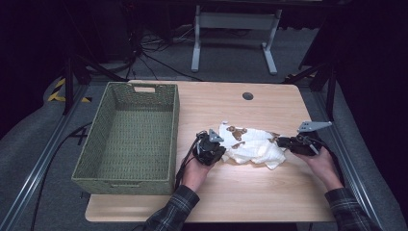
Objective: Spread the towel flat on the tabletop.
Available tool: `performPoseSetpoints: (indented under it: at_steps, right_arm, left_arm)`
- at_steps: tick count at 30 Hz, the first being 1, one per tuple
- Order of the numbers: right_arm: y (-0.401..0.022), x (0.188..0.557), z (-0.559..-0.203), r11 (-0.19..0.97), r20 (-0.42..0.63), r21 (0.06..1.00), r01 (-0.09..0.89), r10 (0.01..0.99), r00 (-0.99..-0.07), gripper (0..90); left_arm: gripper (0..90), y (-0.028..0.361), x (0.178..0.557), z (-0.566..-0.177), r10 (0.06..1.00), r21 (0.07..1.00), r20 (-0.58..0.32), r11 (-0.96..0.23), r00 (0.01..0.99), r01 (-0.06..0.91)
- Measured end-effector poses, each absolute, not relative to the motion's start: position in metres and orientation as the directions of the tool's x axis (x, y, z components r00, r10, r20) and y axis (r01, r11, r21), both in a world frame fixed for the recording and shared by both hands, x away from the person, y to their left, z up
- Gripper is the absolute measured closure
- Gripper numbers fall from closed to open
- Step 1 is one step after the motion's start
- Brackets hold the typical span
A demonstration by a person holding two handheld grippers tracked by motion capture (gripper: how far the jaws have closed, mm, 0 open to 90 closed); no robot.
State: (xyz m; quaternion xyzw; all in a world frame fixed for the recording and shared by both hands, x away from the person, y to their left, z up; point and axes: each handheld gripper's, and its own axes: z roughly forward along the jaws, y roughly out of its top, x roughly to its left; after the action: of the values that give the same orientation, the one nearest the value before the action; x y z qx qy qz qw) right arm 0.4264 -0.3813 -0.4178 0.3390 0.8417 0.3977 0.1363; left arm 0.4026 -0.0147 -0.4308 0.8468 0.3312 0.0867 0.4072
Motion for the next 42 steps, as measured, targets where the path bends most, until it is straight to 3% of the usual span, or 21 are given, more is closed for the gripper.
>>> performPoseSetpoints:
  at_steps: [12,22,26,42]
  right_arm:
    - [-0.373,0.383,-0.429,0.508,0.086,0.733,0.453,0.591,-0.802,74.6]
    - [-0.350,0.380,-0.448,0.611,0.037,0.667,0.426,0.543,-0.839,73.2]
    - [-0.346,0.378,-0.450,0.641,-0.022,0.652,0.404,0.549,-0.835,85.7]
    - [-0.388,0.359,-0.427,0.546,0.038,0.727,0.416,0.574,-0.818,87.7]
  left_arm:
    - [86.7,-0.013,0.403,-0.430,0.625,0.748,-0.143,-0.440,0.768,0.497]
    - [86.7,-0.012,0.403,-0.429,0.626,0.749,-0.151,-0.433,0.765,0.502]
    - [86.9,-0.012,0.403,-0.428,0.621,0.747,-0.154,-0.435,0.768,0.502]
    - [87.1,-0.001,0.378,-0.410,0.612,0.767,-0.191,-0.395,0.768,0.505]
